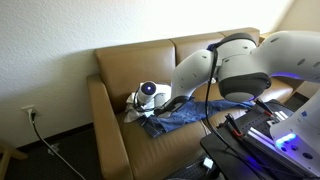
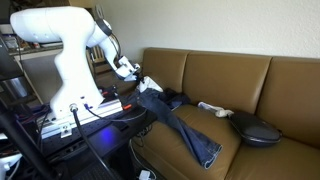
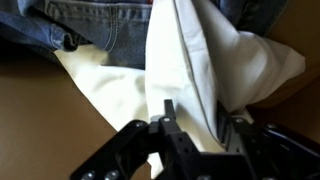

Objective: Unfold the white towel

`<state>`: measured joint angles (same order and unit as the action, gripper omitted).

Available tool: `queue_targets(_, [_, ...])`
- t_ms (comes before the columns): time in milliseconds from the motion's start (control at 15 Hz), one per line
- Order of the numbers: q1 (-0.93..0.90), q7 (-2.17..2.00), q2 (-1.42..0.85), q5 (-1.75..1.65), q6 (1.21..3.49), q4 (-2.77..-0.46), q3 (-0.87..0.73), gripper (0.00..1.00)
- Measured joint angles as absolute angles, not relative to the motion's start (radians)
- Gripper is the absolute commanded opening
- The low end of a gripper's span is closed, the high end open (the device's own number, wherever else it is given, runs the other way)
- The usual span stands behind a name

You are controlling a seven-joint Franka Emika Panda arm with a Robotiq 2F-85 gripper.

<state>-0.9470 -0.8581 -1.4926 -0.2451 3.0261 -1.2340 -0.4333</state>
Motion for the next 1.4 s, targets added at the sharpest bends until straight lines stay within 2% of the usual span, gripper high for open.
queue_targets(133, [-0.941, -0.893, -1.493, -0.264, 3.018, -1.234, -0.425, 0.00])
queue_targets(467, [-0.819, -0.902, -1.484, -0.214, 2.926, -1.184, -0.266, 0.01])
queue_targets(867, [-0.594, -0.874, -1.421, -0.105, 2.958, -1.174, -0.095, 0.01])
queue_targets(1067, [-0.466, -0.860, -1.343, -0.078, 3.034, -1.256, -0.005, 0.01])
queue_targets(1400, [-0.196, -0.822, -1.180, -0.076, 3.222, -1.480, 0.236, 0.01])
